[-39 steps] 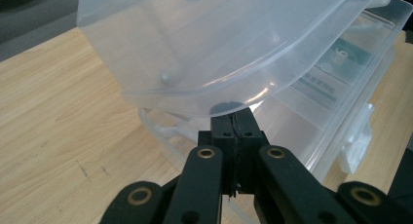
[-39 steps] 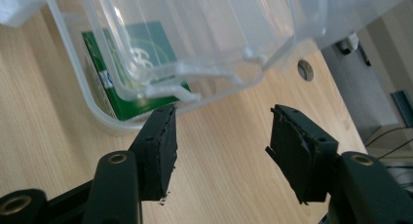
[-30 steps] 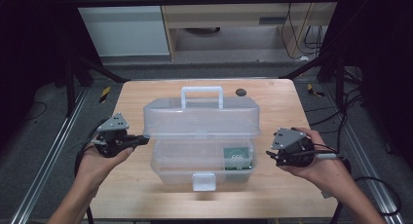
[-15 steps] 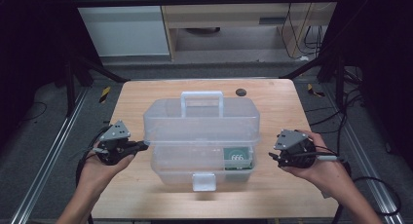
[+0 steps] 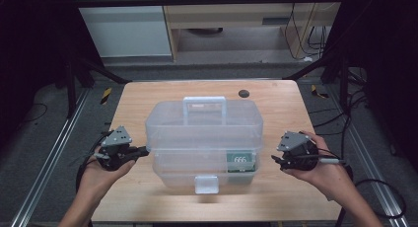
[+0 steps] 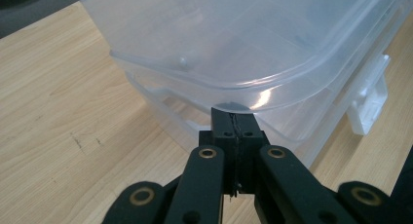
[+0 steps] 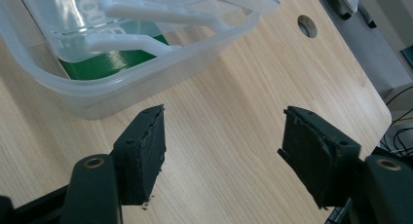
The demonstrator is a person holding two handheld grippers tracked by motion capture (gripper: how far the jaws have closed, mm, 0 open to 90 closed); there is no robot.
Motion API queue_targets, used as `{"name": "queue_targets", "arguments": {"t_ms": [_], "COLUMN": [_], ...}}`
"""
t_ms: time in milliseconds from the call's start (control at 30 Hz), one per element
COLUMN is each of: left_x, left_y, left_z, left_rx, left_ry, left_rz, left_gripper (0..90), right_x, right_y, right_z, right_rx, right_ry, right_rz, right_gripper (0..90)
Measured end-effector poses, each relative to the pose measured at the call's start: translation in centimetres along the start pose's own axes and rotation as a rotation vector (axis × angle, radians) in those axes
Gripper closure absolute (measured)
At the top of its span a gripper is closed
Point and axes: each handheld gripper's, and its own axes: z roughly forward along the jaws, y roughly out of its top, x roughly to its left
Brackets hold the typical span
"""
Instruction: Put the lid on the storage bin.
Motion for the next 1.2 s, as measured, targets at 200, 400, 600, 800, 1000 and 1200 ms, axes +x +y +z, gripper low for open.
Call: {"name": "queue_targets", "arguments": {"t_ms": [200, 400, 600, 800, 1000, 1200], "left_x": [0.8, 3.2, 5.2, 7.1, 8.5, 9.3], "left_y": [-1.1, -2.4, -3.4, -4.5, -5.6, -6.3], "left_z": [0.1, 0.5, 1.3, 3.3, 5.5, 7.3], "left_rx": [0.043, 0.082, 0.089, 0.115, 0.123, 0.122], "left_ry": [0.032, 0.111, 0.164, 0.223, 0.24, 0.25], "left_rz": [0.003, -0.032, -0.059, -0.074, -0.114, -0.14], "left_gripper": [90.0, 90.0, 90.0, 89.9, 89.8, 89.6], "right_x": [-0.6, -1.8, -3.2, -4.1, -4.3, -4.4], "right_y": [-0.6, -1.5, -2.3, -3.3, -4.4, -5.5], "right_z": [0.9, 2.1, 3.2, 5.1, 7.6, 9.7], "right_rx": [0.015, 0.019, 0.011, -0.019, -0.038, -0.047], "right_ry": [-0.04, -0.087, -0.113, -0.136, -0.163, -0.148], "right_rz": [0.05, 0.145, 0.215, 0.317, 0.441, 0.525], "right_gripper": [28.1, 27.7, 26.7, 24.3, 21.9, 20.8]}}
